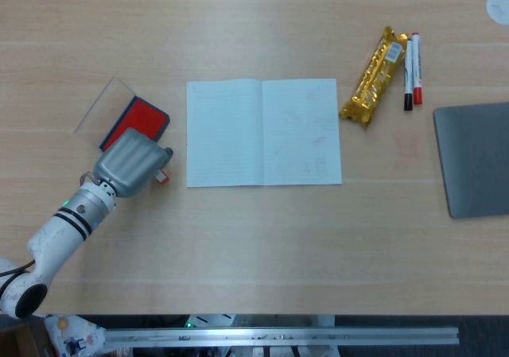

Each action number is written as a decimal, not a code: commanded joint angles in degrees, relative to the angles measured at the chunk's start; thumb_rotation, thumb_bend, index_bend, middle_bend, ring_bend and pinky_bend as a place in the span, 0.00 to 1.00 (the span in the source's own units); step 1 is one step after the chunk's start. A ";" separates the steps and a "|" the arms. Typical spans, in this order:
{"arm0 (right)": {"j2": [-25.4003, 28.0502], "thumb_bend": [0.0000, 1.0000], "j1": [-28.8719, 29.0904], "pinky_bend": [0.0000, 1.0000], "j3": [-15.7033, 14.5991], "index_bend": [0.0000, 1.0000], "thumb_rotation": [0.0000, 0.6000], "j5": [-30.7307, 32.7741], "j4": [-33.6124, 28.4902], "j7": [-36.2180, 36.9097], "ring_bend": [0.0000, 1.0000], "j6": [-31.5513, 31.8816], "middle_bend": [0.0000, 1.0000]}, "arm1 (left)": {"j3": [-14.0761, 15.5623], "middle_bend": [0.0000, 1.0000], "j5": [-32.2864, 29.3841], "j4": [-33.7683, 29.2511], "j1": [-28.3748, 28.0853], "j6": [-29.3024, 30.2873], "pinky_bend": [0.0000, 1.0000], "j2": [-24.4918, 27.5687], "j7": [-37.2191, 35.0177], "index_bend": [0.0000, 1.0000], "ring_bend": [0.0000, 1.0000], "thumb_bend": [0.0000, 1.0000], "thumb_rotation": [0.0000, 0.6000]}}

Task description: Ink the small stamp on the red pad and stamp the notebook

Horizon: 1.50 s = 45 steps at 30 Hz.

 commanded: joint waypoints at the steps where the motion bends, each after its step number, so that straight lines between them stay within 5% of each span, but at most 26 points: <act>1: 0.02 0.20 -0.07 0.30 0.01 0.26 1.00 0.03 0.04 0.07 0.18 0.08 0.35 | 0.07 1.00 -0.01 0.12 -0.03 -0.07 1.00 -0.08 0.04 0.49 1.00 0.33 1.00; 24: 0.12 0.20 -0.28 0.30 0.04 0.26 1.00 0.08 0.05 0.32 0.18 0.01 0.35 | 0.35 1.00 1.33 -0.34 -0.68 -0.38 1.00 0.85 -4.03 0.54 1.00 0.38 1.00; 34: 0.12 0.20 -0.28 0.30 0.11 0.26 1.00 0.17 -0.04 0.27 0.18 -0.10 0.35 | -2.49 1.00 0.32 -4.04 -2.51 -0.13 1.00 4.22 -4.14 0.54 1.00 0.38 1.00; 45: 0.30 0.20 -0.44 0.30 0.13 0.26 1.00 0.58 -0.28 -0.18 0.18 -0.26 0.35 | -3.95 1.00 -1.77 1.52 -3.73 -1.21 1.00 1.94 -4.88 0.54 1.00 0.38 1.00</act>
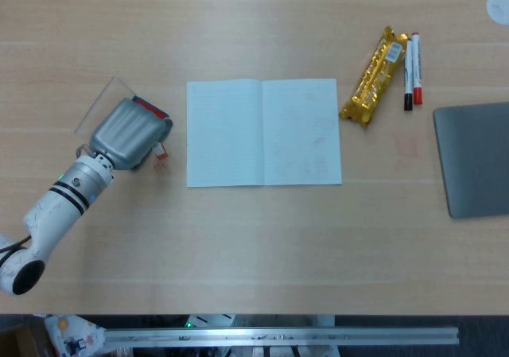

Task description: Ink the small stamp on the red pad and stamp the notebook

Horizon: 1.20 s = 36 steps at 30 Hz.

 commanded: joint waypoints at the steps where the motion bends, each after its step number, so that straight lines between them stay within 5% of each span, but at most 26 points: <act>1: 0.15 0.20 0.00 0.30 0.02 0.26 1.00 0.07 -0.22 -0.30 0.18 -0.06 0.35 | -0.14 1.00 -0.30 2.68 -0.23 -0.20 1.00 -1.43 -0.89 0.54 1.00 0.38 1.00; 36: 0.50 0.20 0.22 0.30 0.52 0.26 1.00 1.87 -2.65 -3.62 0.18 -1.29 0.35 | 0.19 1.00 0.70 16.40 -0.98 -0.81 1.00 -6.90 -8.08 0.55 1.00 0.38 1.00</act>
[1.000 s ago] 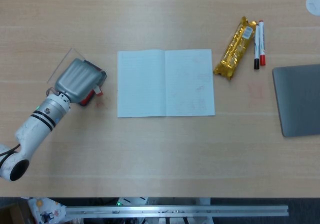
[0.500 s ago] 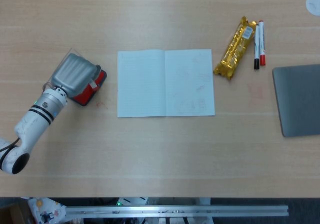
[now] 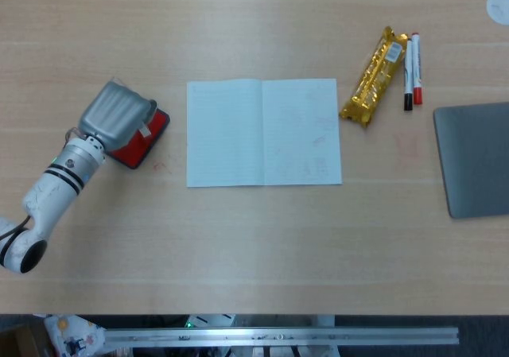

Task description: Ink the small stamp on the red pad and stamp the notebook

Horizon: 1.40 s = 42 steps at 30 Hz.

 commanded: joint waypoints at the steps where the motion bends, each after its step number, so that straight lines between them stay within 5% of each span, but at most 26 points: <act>1: 0.00 0.20 0.01 0.30 0.02 0.26 1.00 0.08 -0.01 -0.05 0.18 -0.06 0.35 | 0.10 1.00 0.06 0.59 0.05 -0.01 1.00 -0.26 -0.31 0.55 1.00 0.38 1.00; 42: 0.30 0.20 -0.12 0.30 0.27 0.26 1.00 0.38 -0.81 -0.66 0.18 0.02 0.35 | 1.17 1.00 0.60 4.07 0.96 -0.08 1.00 -2.19 -1.36 0.56 1.00 0.38 1.00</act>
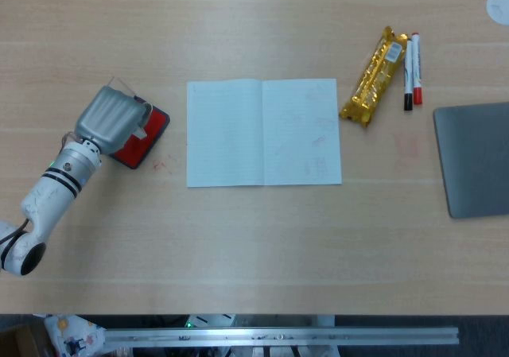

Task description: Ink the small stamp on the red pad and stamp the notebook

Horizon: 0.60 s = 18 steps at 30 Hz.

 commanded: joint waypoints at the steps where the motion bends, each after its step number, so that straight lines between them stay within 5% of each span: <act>1: 0.02 0.20 0.01 0.30 0.04 0.26 1.00 0.02 -0.03 -0.01 0.18 0.02 0.35 | -0.01 1.00 -0.01 -0.07 -0.01 -0.07 1.00 0.07 0.07 0.56 1.00 0.38 1.00; 9: -0.07 0.20 0.01 0.30 0.10 0.26 1.00 -0.20 0.27 0.40 0.18 0.21 0.35 | -0.58 1.00 0.61 -4.12 -0.08 1.60 1.00 2.56 0.94 0.56 1.00 0.38 1.00; 18: -0.72 0.20 0.64 0.30 0.06 0.26 1.00 -0.83 1.20 1.31 0.18 -0.47 0.35 | -1.03 1.00 1.50 -17.01 -0.44 3.60 1.00 8.04 6.18 0.56 1.00 0.38 1.00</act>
